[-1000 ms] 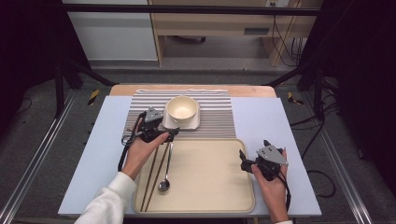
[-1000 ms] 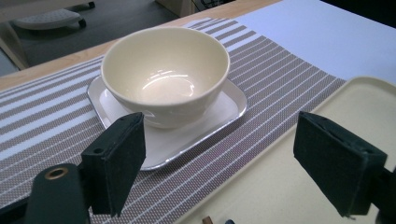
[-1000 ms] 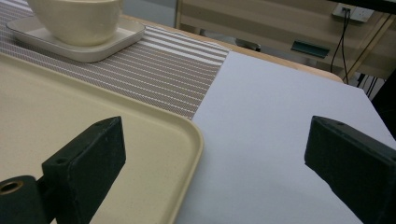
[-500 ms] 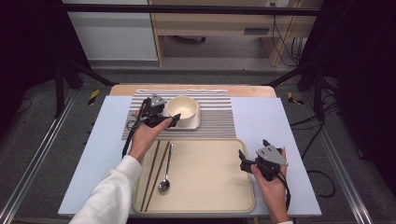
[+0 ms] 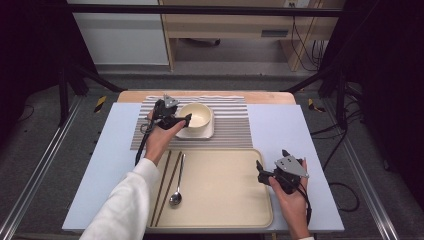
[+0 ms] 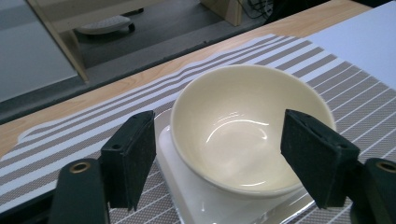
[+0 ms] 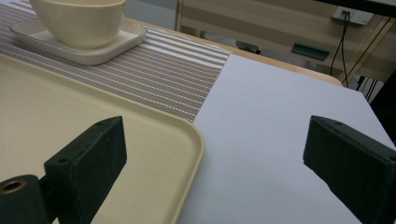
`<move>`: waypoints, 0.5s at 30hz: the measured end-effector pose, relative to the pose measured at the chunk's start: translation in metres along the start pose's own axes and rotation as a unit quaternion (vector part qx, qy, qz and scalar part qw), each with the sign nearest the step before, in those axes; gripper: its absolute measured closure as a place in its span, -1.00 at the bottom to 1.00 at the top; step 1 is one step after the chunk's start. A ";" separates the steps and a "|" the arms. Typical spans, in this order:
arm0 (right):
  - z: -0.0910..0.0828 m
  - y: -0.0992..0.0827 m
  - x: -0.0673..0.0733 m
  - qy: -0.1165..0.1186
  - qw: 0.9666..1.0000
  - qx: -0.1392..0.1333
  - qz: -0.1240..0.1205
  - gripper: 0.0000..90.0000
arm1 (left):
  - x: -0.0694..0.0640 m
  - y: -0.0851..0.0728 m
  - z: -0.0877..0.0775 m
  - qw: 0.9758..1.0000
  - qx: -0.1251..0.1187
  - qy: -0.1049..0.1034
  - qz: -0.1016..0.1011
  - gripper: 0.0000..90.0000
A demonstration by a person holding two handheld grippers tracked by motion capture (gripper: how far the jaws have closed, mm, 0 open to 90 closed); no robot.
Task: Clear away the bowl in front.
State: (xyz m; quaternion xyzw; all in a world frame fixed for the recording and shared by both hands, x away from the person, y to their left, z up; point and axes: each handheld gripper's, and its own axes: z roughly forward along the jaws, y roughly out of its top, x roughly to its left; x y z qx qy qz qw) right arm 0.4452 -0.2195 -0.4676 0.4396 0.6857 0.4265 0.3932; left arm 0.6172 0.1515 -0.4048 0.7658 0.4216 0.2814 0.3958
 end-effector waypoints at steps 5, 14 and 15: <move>0.000 0.000 0.000 -0.005 1.000 0.002 0.000 -0.85 | 0.004 -0.002 0.005 1.000 0.004 0.014 -0.003 -0.21; 0.000 0.000 -0.001 -0.004 1.000 0.003 0.002 -0.85 | 0.001 0.004 0.022 1.000 0.011 0.021 -0.011 -0.13; 0.000 0.000 -0.001 -0.004 1.000 0.003 0.003 -0.85 | 0.001 0.004 0.025 1.000 0.010 0.023 -0.013 -0.13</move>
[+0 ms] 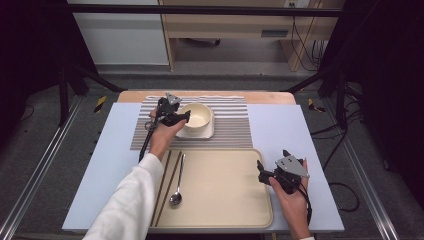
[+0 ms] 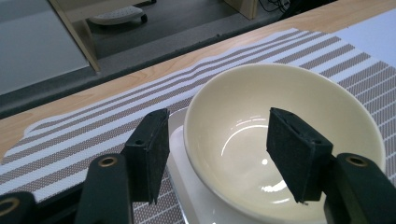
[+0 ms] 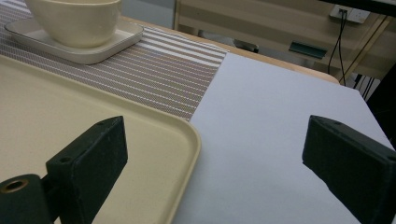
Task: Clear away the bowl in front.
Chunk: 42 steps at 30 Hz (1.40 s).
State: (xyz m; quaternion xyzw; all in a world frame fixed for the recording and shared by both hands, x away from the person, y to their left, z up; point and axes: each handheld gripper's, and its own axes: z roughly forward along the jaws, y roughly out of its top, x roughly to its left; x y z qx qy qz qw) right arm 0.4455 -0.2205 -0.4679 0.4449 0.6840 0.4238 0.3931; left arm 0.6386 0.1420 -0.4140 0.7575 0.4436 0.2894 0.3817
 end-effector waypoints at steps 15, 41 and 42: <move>0.001 -0.001 0.001 0.007 1.000 0.005 -0.002 -0.86 | 0.006 -0.014 0.022 0.999 0.032 0.008 -0.036 0.20; 0.003 -0.002 0.001 0.012 1.000 0.010 -0.001 -0.86 | 0.009 -0.018 0.025 0.994 0.025 -0.003 -0.107 0.83; 0.002 -0.002 0.001 0.011 1.000 0.010 -0.001 -0.86 | 0.008 -0.016 0.023 0.995 0.023 0.000 -0.099 0.83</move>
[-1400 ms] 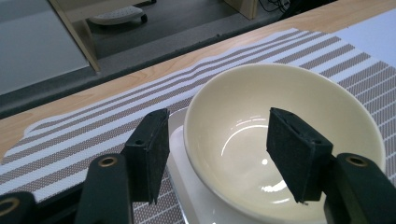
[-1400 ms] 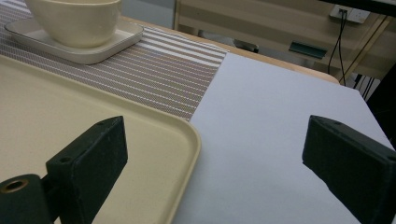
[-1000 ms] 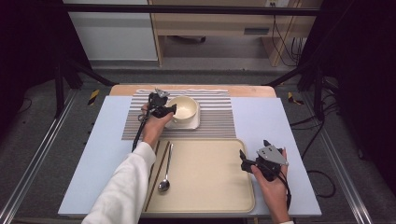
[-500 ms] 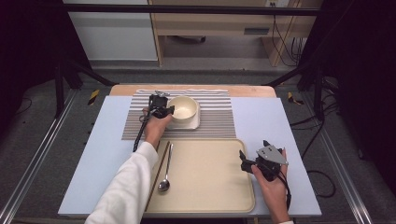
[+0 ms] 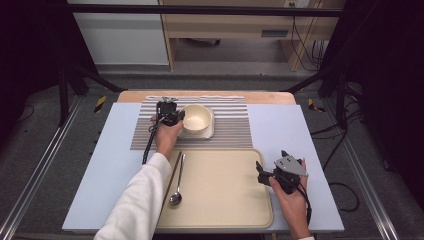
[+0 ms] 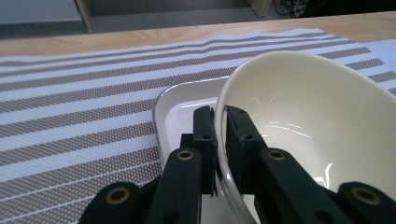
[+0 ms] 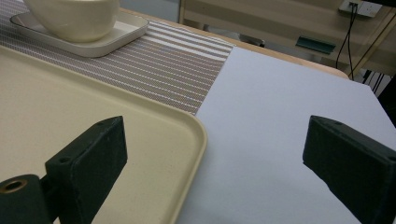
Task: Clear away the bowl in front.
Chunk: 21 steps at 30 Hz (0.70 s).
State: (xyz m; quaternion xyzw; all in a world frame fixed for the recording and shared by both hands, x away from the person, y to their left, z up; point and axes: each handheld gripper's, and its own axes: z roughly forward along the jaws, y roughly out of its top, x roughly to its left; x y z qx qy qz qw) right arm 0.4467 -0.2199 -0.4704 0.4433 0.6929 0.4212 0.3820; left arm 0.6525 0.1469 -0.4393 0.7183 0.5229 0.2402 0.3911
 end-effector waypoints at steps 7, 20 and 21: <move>-0.001 0.000 0.000 0.000 1.000 -0.002 0.003 -0.86 | -0.002 0.002 -0.018 1.000 -0.020 -0.001 -0.004 0.83; -0.001 0.000 -0.001 -0.003 1.000 -0.005 0.004 -0.86 | -0.025 -0.006 -0.083 0.997 -0.043 -0.057 0.030 0.83; -0.002 0.000 -0.001 -0.005 1.000 -0.005 0.004 -0.86 | -0.027 -0.009 -0.087 0.997 -0.043 -0.061 0.032 0.83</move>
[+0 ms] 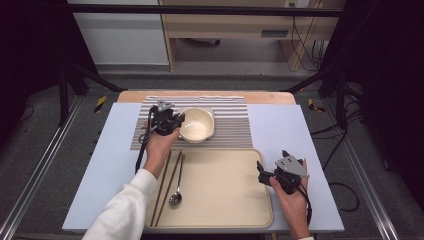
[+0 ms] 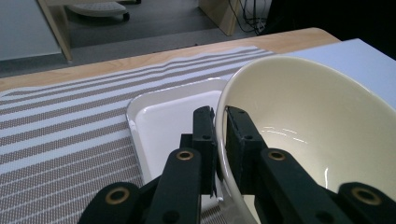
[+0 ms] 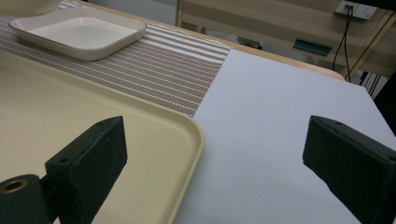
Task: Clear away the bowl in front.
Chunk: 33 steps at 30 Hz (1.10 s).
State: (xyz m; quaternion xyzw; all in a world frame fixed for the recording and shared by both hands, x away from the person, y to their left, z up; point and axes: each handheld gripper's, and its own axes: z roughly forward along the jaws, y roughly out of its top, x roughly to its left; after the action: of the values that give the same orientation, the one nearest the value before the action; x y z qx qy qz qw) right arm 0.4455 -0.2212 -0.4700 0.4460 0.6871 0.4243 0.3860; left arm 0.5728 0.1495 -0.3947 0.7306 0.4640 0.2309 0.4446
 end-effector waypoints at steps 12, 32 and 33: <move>-0.002 0.000 -0.001 -0.003 1.000 -0.003 0.007 -0.86 | -0.032 -0.042 -0.042 0.997 0.017 -0.075 0.014 0.83; 0.000 -0.001 0.001 -0.001 1.000 -0.001 0.004 -0.86 | -0.047 -0.104 -0.075 0.991 0.046 -0.123 0.033 0.82; 0.000 -0.001 0.001 -0.001 1.000 0.000 0.004 -0.86 | -0.047 -0.105 -0.075 0.990 0.048 -0.125 0.031 0.82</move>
State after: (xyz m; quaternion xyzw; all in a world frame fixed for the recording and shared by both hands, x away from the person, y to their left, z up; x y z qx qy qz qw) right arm 0.4452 -0.2199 -0.4710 0.4491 0.6849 0.4258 0.3846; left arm 0.4451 0.1588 -0.4441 0.7883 0.3924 0.1288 0.4561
